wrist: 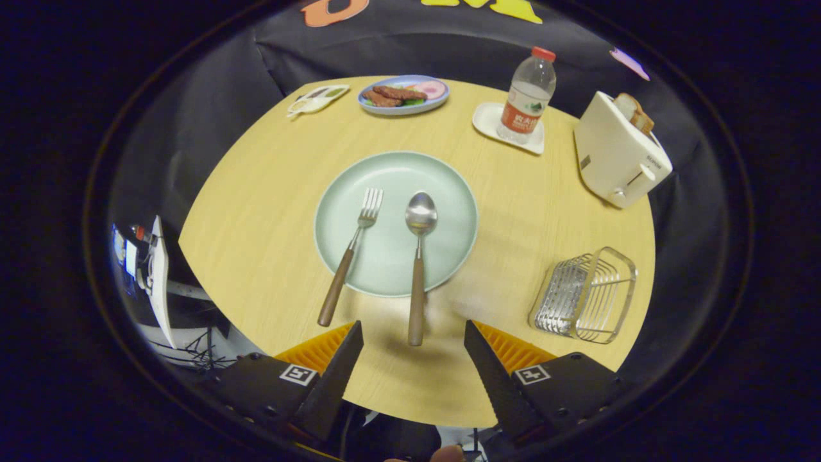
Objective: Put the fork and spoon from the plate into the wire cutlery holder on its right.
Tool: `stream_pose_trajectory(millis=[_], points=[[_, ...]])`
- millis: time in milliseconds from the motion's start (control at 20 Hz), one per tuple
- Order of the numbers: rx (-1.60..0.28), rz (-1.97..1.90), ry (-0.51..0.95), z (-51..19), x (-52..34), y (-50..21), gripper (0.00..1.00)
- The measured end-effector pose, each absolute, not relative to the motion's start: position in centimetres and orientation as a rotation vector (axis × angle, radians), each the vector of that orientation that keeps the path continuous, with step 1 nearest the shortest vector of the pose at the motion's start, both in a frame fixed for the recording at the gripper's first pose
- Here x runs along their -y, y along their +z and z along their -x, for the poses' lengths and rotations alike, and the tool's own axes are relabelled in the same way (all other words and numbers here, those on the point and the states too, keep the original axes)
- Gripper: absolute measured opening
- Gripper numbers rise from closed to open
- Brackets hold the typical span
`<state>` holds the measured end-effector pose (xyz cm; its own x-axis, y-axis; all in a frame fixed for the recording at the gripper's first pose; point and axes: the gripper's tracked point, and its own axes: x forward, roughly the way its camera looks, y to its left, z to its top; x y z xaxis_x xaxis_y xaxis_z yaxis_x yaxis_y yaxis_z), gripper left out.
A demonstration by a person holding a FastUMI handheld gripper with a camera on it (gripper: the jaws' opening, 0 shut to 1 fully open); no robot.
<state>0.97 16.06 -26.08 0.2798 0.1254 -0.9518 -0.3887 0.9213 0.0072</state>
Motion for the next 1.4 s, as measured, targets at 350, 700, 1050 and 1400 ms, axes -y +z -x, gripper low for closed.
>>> stream_pose_trajectory(millis=[350,700,1050,1400], points=[[-1.363,0.309,0.325,-2.2,-16.3,-31.0,0.86],[-1.417,0.3,0.293,-2.3,-16.5,-32.2,0.12],[-1.391,0.192,0.327,-1.9,-16.9,-29.7,0.01],[-1.317,0.08,0.377,-1.6,-16.9,-23.0,0.01]])
